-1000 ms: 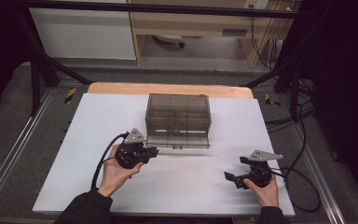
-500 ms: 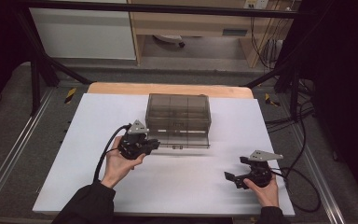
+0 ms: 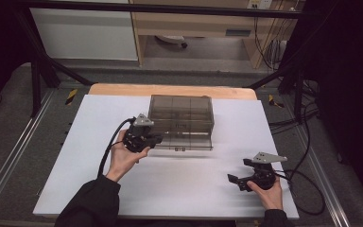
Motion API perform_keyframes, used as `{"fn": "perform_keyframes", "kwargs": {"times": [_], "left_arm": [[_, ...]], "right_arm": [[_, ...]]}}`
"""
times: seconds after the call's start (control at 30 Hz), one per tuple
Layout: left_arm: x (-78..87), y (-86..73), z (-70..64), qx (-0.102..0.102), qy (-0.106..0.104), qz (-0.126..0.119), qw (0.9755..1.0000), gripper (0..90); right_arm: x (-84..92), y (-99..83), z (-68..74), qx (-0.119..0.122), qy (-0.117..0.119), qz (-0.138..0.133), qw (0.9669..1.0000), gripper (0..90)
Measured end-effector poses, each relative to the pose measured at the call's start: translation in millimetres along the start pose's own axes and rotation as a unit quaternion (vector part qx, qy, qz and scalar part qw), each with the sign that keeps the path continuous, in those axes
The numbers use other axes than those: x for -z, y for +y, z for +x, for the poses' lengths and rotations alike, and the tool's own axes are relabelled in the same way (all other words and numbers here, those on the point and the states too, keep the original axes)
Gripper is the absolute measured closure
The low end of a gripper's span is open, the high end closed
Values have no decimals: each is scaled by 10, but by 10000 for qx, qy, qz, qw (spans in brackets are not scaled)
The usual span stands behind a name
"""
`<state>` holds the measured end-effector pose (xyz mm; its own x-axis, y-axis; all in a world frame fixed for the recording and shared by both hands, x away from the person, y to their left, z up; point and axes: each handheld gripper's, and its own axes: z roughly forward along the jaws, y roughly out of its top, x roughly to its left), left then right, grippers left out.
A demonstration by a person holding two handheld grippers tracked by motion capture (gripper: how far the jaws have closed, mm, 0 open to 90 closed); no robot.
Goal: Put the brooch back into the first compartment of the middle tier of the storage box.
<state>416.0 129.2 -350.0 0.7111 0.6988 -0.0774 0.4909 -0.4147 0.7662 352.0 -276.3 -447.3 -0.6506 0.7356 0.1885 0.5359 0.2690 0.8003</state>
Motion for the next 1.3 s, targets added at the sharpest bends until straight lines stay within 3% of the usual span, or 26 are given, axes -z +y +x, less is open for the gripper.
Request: {"fn": "perform_keyframes", "kwargs": {"times": [0.7, 1.3], "left_arm": [[-273, 38, 169, 105, 110, 183, 9997, 825], [-517, -58, 231, 129, 152, 402, 9990, 825]], "right_arm": [[8, 1, -3, 21, 4, 3, 10000, 5], [4, 2, -6, 26, 5, -20, 10000, 5]]}}
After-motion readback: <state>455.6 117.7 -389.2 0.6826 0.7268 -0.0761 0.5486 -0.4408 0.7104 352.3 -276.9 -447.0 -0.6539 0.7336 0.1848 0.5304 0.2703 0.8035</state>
